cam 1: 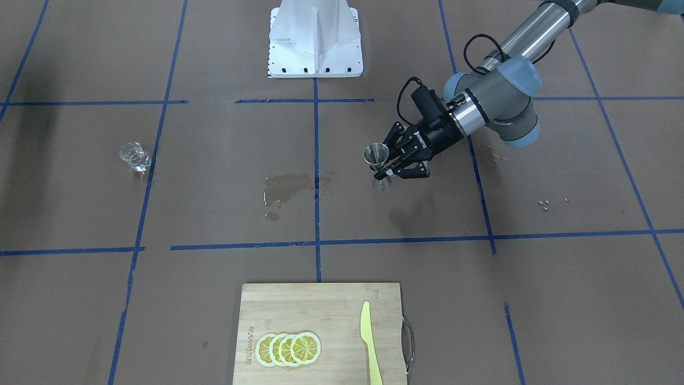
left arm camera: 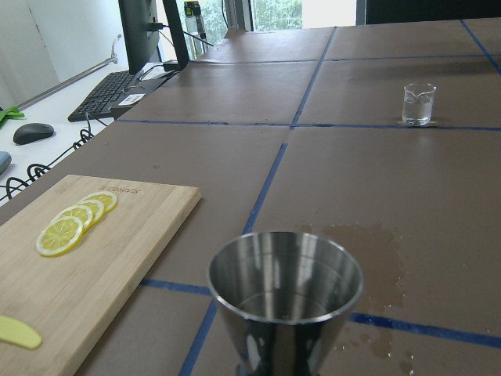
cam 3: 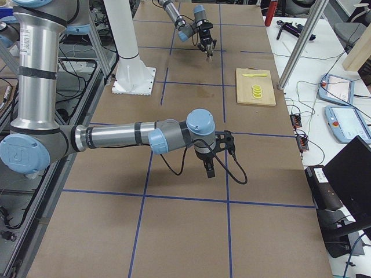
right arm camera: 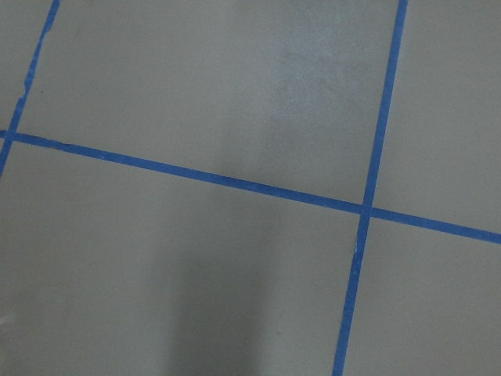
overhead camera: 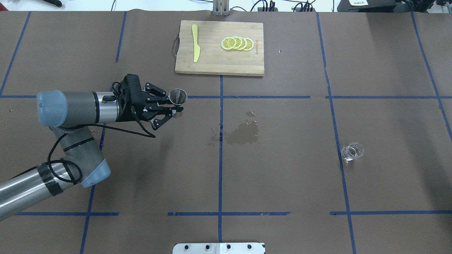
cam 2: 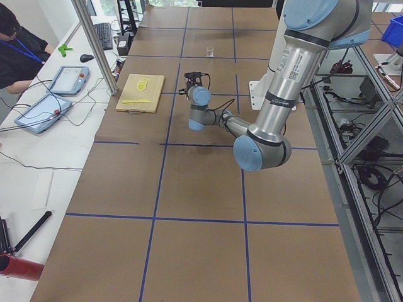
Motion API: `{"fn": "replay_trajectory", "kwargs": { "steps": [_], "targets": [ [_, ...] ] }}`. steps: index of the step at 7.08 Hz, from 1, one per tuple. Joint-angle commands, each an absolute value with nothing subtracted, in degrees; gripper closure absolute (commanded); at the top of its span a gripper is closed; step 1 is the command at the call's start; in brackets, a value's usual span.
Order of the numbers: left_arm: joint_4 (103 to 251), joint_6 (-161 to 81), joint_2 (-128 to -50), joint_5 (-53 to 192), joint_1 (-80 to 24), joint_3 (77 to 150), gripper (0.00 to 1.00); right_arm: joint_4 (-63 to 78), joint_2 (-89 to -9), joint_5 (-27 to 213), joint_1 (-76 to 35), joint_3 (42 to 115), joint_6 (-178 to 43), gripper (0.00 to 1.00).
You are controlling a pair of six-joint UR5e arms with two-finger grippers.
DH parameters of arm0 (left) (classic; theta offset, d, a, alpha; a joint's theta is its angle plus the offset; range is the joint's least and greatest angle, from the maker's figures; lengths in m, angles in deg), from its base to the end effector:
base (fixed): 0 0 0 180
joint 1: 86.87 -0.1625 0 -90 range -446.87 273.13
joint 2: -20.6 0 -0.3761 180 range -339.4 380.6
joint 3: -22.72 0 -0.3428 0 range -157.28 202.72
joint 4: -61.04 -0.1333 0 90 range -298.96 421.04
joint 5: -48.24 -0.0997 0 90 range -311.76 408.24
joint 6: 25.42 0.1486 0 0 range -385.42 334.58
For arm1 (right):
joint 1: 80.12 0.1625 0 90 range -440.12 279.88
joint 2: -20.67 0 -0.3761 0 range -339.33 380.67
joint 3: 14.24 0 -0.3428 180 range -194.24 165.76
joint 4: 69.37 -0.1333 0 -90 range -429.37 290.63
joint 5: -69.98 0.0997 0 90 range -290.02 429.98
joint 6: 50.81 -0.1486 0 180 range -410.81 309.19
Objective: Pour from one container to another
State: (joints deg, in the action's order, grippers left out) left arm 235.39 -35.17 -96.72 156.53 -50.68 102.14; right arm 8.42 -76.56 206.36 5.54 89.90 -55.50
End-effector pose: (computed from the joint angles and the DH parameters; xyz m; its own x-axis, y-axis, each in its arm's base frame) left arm 0.4493 -0.4361 0.2729 0.2813 0.9537 -0.1067 0.2058 0.0486 0.9774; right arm -0.0062 -0.4215 0.5586 0.6736 -0.2106 0.7085 0.0165 0.9626 0.2705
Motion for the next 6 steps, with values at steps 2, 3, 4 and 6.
{"fn": "replay_trajectory", "kwargs": {
  "steps": [2,3,4,6],
  "targets": [
    [233.5,-36.8,-103.5,156.3,-54.5,98.8,1.0,8.5,-76.4,206.2,2.2,95.9,-65.2,0.0],
    [233.5,-36.8,-104.1,156.3,-54.9,98.7,1.0,8.6,-77.0,205.8,-1.0,99.7,-71.2,0.0],
    [233.4,-36.8,-104.6,156.3,-55.4,98.6,1.0,8.6,-77.1,205.1,-4.5,102.7,-75.8,0.0],
    [233.3,-36.8,-106.1,156.3,-55.8,97.2,1.0,8.6,-78.0,201.1,-13.4,109.8,-87.1,0.0]
  ]
}}
